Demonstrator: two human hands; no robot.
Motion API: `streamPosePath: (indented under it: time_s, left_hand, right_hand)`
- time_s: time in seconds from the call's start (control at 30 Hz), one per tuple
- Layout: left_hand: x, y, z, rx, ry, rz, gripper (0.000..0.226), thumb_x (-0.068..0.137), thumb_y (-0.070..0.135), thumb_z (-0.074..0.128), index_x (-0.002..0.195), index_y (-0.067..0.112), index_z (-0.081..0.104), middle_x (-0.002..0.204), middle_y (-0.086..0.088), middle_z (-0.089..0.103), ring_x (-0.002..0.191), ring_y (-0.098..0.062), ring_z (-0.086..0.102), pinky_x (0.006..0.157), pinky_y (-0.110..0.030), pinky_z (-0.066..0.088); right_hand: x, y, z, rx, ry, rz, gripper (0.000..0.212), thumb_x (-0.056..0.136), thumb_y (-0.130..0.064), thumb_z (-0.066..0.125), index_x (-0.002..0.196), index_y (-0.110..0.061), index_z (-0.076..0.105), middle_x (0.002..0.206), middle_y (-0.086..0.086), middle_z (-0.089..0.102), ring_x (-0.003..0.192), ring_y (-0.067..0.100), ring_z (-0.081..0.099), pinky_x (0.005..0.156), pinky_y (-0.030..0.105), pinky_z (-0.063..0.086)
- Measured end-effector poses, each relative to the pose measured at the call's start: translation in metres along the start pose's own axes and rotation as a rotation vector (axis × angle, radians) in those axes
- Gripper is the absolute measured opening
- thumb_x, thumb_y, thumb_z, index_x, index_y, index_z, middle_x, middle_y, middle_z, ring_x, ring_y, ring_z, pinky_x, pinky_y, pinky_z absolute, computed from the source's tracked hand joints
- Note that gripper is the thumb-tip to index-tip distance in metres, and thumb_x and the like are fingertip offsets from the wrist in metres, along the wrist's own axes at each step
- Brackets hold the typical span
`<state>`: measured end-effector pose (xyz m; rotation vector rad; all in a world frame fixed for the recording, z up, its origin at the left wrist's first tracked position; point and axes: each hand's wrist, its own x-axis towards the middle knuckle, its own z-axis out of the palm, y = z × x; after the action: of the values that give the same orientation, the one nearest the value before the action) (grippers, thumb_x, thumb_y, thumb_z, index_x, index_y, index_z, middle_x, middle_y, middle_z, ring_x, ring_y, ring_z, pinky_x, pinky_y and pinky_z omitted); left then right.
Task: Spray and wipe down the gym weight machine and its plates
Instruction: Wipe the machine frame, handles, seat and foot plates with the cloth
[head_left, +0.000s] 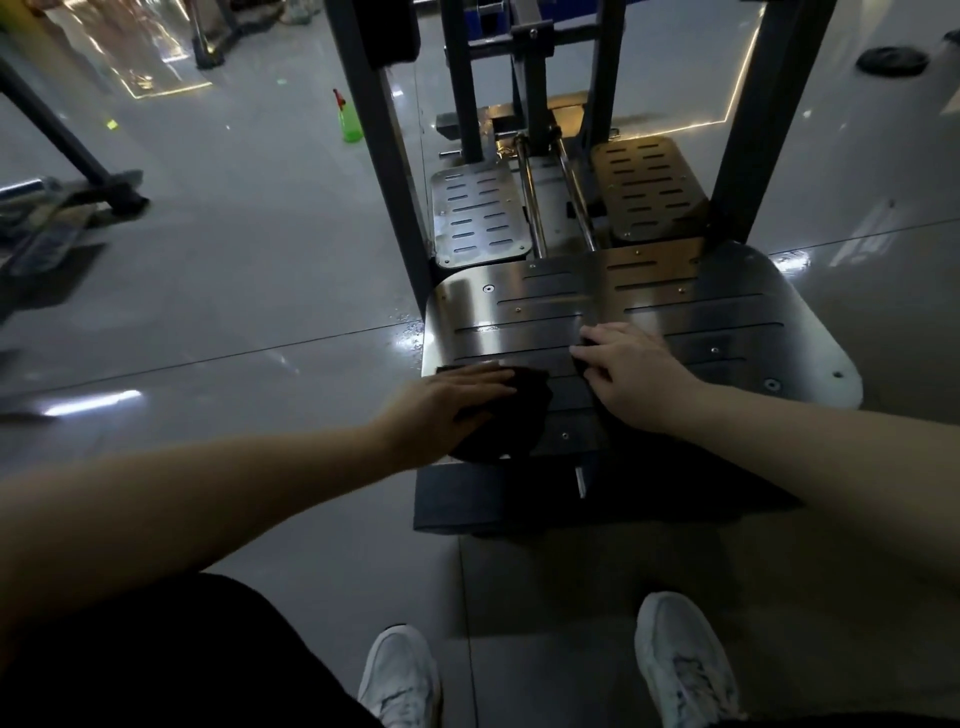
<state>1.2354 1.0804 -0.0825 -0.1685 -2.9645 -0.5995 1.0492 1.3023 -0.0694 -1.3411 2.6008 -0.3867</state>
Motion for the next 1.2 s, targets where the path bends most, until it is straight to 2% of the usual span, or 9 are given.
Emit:
streamPosePath:
  time_s: [0.13,0.2,0.27,0.33,0.43,0.53,0.9,1.07,1.2]
  left_hand:
    - [-0.007,-0.026,-0.022,0.088,0.158,-0.364,0.038,0.102,0.028,0.053,0.138,0.026,0.063,0.149,0.003,0.055,0.133,-0.025,0.056,0.107,-0.044,0.048]
    - [-0.004,-0.022,-0.019,0.11,0.183,-0.441,0.038,0.103,0.02,0.055,0.14,0.023,0.062,0.152,0.002,0.052,0.135,-0.026,0.053,0.109,-0.041,0.045]
    - [-0.007,-0.008,-0.007,0.088,0.2,-0.392,0.039,0.102,0.014,0.055,0.141,0.017,0.061,0.153,-0.002,0.051,0.142,-0.024,0.046,0.116,-0.045,0.039]
    - [-0.013,0.008,0.009,0.071,0.193,-0.21,0.039,0.1,0.012,0.056,0.138,0.011,0.062,0.149,-0.006,0.054,0.144,-0.024,0.044,0.117,-0.049,0.039]
    - [-0.008,0.049,0.03,0.021,0.07,0.107,0.042,0.101,0.023,0.05,0.14,0.012,0.061,0.15,-0.003,0.053,0.146,-0.018,0.04,0.12,-0.036,0.035]
    - [0.019,0.075,0.044,0.007,0.032,0.242,0.044,0.1,0.023,0.06,0.143,0.014,0.058,0.153,-0.001,0.05,0.149,-0.015,0.035,0.123,-0.029,0.027]
    - [0.149,0.079,0.04,0.078,-0.165,-0.216,0.058,0.109,0.039,0.037,0.161,0.015,0.025,0.17,-0.005,0.016,0.157,-0.021,0.001,0.128,-0.039,0.004]
    - [0.124,0.08,0.038,0.026,-0.116,-0.181,0.053,0.107,0.034,0.045,0.157,0.019,0.036,0.167,0.001,0.027,0.156,-0.014,0.01,0.127,-0.039,0.012]
    - [0.059,0.08,0.03,0.01,-0.08,-0.122,0.049,0.106,0.027,0.051,0.154,0.023,0.044,0.163,0.009,0.033,0.154,-0.008,0.018,0.125,-0.03,0.014]
  right_hand:
    - [-0.026,-0.005,0.002,-0.037,0.033,-0.018,0.042,0.103,-0.032,0.051,0.144,-0.023,0.057,0.159,0.004,0.042,0.147,0.025,0.032,0.117,0.045,0.028]
    - [-0.037,-0.005,0.004,-0.064,0.047,-0.012,0.045,0.104,-0.033,0.05,0.147,-0.022,0.053,0.161,0.004,0.039,0.148,0.025,0.03,0.117,0.044,0.026]
    - [-0.046,-0.003,0.007,-0.083,0.056,-0.019,0.046,0.105,-0.034,0.048,0.149,-0.021,0.051,0.161,0.005,0.038,0.148,0.025,0.029,0.117,0.044,0.024]
    - [-0.055,0.0,0.008,-0.072,0.074,-0.018,0.046,0.104,-0.033,0.048,0.148,-0.02,0.053,0.16,0.006,0.041,0.147,0.025,0.031,0.116,0.043,0.025]
    - [-0.073,0.008,0.007,-0.063,0.109,-0.023,0.045,0.102,-0.032,0.045,0.142,-0.016,0.059,0.155,0.009,0.047,0.144,0.027,0.038,0.113,0.045,0.03]
    - [-0.097,0.021,0.003,-0.072,0.165,0.0,0.048,0.097,-0.032,0.042,0.133,-0.012,0.065,0.147,0.011,0.055,0.138,0.03,0.046,0.108,0.049,0.037]
    - [-0.12,0.046,-0.003,-0.098,0.253,0.106,0.028,0.098,-0.02,0.061,0.121,-0.008,0.073,0.143,0.015,0.056,0.134,0.037,0.046,0.105,0.052,0.039]
    - [-0.115,0.036,0.001,-0.151,0.236,0.14,0.031,0.1,-0.024,0.056,0.118,-0.005,0.072,0.138,0.013,0.059,0.129,0.033,0.049,0.105,0.05,0.04]
    - [-0.115,0.035,0.005,-0.168,0.213,0.164,0.035,0.1,-0.027,0.05,0.12,-0.006,0.069,0.137,0.012,0.059,0.127,0.032,0.049,0.105,0.047,0.041]
